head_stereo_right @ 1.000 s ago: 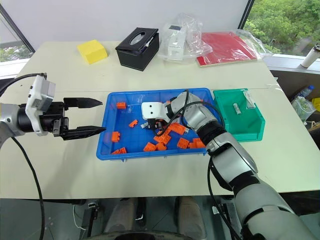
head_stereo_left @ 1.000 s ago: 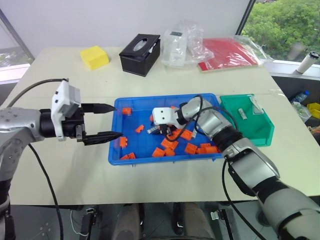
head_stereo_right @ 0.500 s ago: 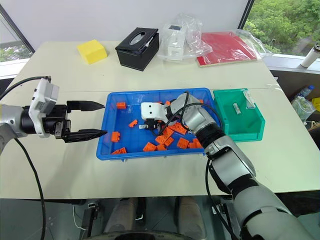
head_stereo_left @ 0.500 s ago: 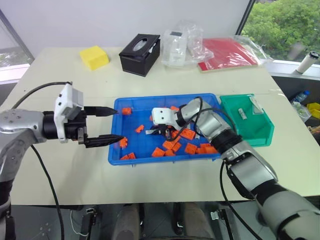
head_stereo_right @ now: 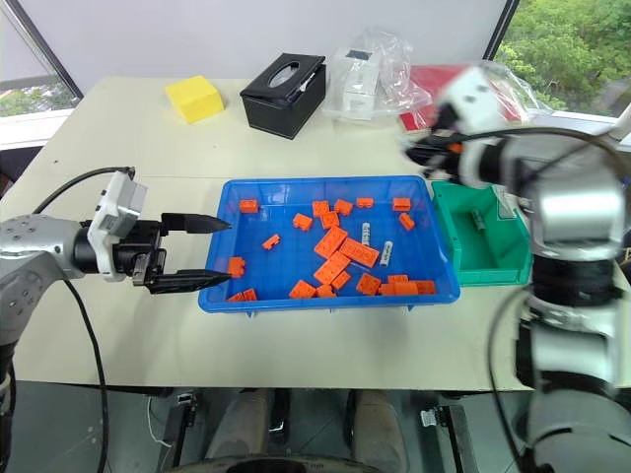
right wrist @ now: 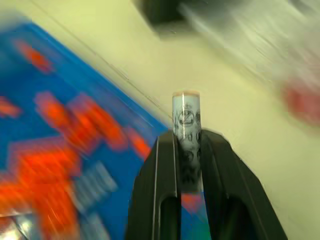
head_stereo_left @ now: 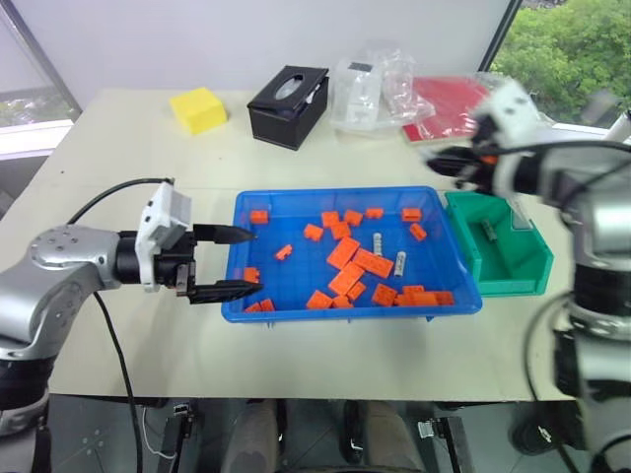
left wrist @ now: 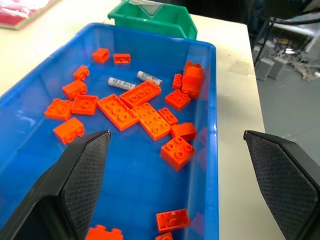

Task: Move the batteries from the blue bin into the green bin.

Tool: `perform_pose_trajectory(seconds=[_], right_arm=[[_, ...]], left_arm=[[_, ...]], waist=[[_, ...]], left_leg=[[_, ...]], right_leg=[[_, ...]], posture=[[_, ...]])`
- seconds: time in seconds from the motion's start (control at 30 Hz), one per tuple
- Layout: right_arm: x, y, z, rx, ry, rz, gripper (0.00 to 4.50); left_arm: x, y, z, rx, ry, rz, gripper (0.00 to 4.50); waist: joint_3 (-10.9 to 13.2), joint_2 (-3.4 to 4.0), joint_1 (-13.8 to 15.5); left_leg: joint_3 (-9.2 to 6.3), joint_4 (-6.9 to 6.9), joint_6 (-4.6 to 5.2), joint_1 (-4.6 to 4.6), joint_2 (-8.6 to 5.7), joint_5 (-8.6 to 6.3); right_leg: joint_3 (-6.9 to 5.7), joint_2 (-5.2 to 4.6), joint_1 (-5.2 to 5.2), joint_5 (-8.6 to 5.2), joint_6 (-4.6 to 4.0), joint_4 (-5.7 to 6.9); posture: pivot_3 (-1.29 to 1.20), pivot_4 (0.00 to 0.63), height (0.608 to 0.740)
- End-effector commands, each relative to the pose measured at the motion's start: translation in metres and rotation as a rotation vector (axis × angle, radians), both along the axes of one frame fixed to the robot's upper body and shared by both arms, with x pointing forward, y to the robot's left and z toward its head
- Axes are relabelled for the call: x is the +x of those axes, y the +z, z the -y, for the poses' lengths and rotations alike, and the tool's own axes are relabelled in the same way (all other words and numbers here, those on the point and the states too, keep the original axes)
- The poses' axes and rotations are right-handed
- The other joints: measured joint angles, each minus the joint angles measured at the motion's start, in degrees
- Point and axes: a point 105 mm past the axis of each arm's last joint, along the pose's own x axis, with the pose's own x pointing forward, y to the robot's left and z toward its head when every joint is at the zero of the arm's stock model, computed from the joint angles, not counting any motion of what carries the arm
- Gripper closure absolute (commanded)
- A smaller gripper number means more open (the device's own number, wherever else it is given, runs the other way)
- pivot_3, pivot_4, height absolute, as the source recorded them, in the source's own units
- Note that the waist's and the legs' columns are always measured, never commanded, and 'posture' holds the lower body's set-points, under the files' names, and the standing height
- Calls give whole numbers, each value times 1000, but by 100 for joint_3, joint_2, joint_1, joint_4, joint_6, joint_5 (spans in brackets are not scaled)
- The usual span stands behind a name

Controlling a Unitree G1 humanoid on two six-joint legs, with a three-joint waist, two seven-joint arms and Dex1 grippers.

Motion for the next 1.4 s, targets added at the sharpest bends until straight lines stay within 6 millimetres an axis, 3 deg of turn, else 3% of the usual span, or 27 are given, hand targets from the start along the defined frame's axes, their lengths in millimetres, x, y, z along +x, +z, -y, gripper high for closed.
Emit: perform_pose_trajectory(seconds=[0.03,0.17,0.3,0.4,0.57,0.67,0.73,1.0,1.33,1.4], right_arm=[[-13,6,28,-31,-113,44,4440],[-19,-7,45,-45,-194,11,4440],[-12,-18,55,-65,-245,7,2590],[-3,-7,37,-20,-193,37,2590],[11,-8,-40,113,-16,13,2590],[10,-31,-79,152,55,-77,2590],[8,-54,-94,140,62,-149,2590],[11,-100,-112,130,-4,-285,2590],[19,-132,-119,83,9,-324,2590],[19,-133,-121,90,19,-328,3090]], left_arm=[[5,8,6,0,-35,51,0],[7,8,9,-1,-55,55,0],[10,9,10,-1,-63,61,0],[9,9,10,2,-66,65,0],[8,12,9,1,-52,76,0],[6,13,9,-1,-48,78,0],[6,13,9,-1,-44,79,0],[5,14,8,-5,-29,84,0],[5,14,11,-17,-24,92,0],[5,15,10,-18,-20,94,0]], waist=[[1,2,-51],[3,9,-162],[3,9,-135],[4,10,-135],[4,9,-173],[4,9,-116],[4,7,-85],[3,6,-40],[0,1,-107],[-1,-1,-132]], left_leg=[[4,-1,0,2,1,0],[4,-3,1,6,6,1],[1,-3,1,4,6,1],[2,0,1,2,5,1],[-3,-7,1,3,15,1],[-7,-7,1,-2,14,1],[-9,-4,1,-9,9,1],[-6,8,2,-6,0,1],[-7,2,2,-4,1,1],[-8,2,2,-2,1,1]], right_leg=[[2,1,-3,6,11,2],[4,9,-4,9,16,8],[5,10,-5,9,16,7],[5,8,-4,9,16,5],[6,21,-9,8,15,9],[4,22,-10,8,14,11],[2,14,-9,9,15,10],[3,3,-2,9,16,7],[2,7,-3,9,17,8],[2,7,0,9,17,8]], posture=[[0,150,736],[0,150,736],[0,150,736],[0,150,736],[0,150,736],[0,150,736],[0,150,736],[0,150,736],[0,150,736],[0,150,736]])
